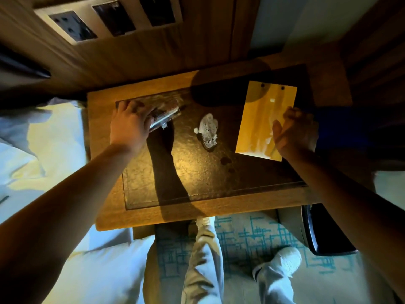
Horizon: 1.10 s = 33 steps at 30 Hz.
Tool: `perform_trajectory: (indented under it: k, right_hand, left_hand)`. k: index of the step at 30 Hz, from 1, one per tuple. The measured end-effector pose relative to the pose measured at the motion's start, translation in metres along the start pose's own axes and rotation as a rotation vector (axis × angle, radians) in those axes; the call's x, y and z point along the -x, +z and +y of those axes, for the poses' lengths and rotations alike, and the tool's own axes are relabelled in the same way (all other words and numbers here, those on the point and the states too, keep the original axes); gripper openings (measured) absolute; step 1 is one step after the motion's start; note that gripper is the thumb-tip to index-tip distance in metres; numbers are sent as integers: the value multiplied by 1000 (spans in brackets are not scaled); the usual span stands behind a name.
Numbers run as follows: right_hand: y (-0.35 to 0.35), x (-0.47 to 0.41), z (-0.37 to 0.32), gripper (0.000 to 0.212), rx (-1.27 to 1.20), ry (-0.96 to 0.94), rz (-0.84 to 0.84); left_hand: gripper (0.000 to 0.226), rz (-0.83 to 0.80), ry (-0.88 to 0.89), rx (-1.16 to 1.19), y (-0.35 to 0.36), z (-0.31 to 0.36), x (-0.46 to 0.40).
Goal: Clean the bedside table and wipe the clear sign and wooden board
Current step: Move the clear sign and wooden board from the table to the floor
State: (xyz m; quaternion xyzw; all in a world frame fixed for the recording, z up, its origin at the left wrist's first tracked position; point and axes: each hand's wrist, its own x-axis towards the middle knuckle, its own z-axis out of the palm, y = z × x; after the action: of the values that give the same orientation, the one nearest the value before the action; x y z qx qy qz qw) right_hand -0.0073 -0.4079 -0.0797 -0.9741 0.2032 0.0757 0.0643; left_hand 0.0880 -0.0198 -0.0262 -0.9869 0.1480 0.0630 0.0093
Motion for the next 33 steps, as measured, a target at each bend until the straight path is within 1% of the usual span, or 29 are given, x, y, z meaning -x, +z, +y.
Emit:
perform_trajectory:
  k: [3, 7, 9, 12, 14, 16, 19, 22, 26, 29, 33]
  right_hand:
    - [0, -1, -1, 37, -109, 27, 33]
    - [-2, -5, -3, 38, -249, 81, -25]
    - [-5, -7, -5, 45, -301, 138, -59]
    - [-12, -14, -7, 67, -364, 231, -100]
    - [-13, -20, -6, 75, -385, 267, -126]
    - [-15, -23, -5, 73, -383, 266, -143]
    - [-20, -25, -6, 63, -399, 239, -126]
    - [-22, -26, -6, 56, -493, 236, -114]
    - [-23, -16, -7, 53, -649, 259, -98]
    - [-23, -6, -8, 50, -696, 273, -147]
    - [-33, 9, -10, 48, -799, 294, -205]
  left_hand:
    - [36, 5, 2, 32, -4, 2, -3]
    - [33, -16, 2, 53, -9, 4, -5]
    - [33, -16, -14, 66, -10, 5, -3]
    - [32, 0, -27, 88, -13, 8, -1]
    - [31, -1, -30, 88, -13, 8, -1]
    - [31, -3, -24, 79, -12, 6, 1]
    - [31, 3, -41, 94, -12, 2, 4]
    - [32, 7, -53, 114, -16, 0, 8]
    - [32, 19, -31, 174, -26, 6, 16]
    - [34, 31, -46, 234, -32, 14, 23]
    - [33, 8, -135, 316, -36, 38, 37]
